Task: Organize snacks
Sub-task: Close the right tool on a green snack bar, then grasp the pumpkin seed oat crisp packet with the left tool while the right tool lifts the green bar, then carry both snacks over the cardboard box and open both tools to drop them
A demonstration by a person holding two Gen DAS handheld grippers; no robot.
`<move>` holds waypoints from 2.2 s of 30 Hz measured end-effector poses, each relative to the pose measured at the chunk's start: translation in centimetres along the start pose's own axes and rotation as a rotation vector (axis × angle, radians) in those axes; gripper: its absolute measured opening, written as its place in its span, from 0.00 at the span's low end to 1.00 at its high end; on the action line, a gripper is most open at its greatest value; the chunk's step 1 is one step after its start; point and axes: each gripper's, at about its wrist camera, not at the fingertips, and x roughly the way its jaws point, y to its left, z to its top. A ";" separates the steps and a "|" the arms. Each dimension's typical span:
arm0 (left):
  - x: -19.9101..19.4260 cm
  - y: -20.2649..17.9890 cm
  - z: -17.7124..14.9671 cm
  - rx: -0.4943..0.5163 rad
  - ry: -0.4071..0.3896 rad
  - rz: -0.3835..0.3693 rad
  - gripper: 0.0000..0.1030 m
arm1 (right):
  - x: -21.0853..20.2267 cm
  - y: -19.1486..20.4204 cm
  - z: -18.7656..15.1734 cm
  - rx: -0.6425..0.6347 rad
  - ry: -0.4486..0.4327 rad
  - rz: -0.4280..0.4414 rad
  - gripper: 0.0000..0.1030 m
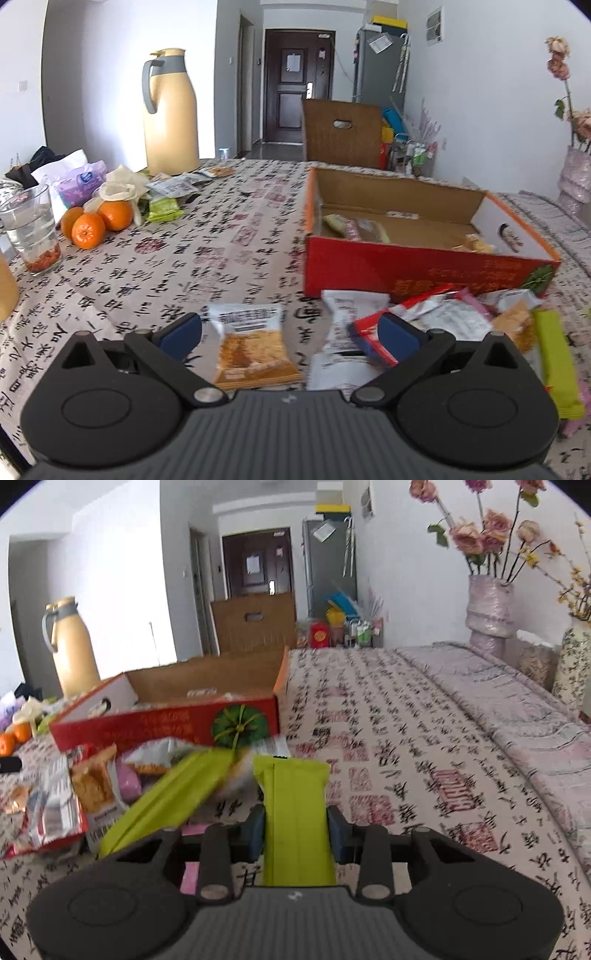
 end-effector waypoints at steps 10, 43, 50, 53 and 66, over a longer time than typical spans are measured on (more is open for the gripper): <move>4.1 2.5 0.3 -0.019 0.103 0.075 1.00 | -0.5 0.5 1.1 0.003 -0.046 -0.016 0.32; 3.2 1.7 0.9 -0.019 0.093 0.049 0.43 | -1.2 1.6 1.4 0.015 -0.067 0.002 0.32; 1.3 0.0 3.1 0.004 0.008 0.006 0.43 | -1.4 2.3 3.0 0.013 -0.112 0.023 0.32; 1.0 -0.9 4.2 0.007 -0.022 -0.011 0.43 | -1.2 2.8 4.0 0.007 -0.138 0.032 0.32; 0.9 -5.0 8.3 0.052 -0.122 -0.068 0.43 | 1.8 6.2 10.4 -0.025 -0.227 0.106 0.32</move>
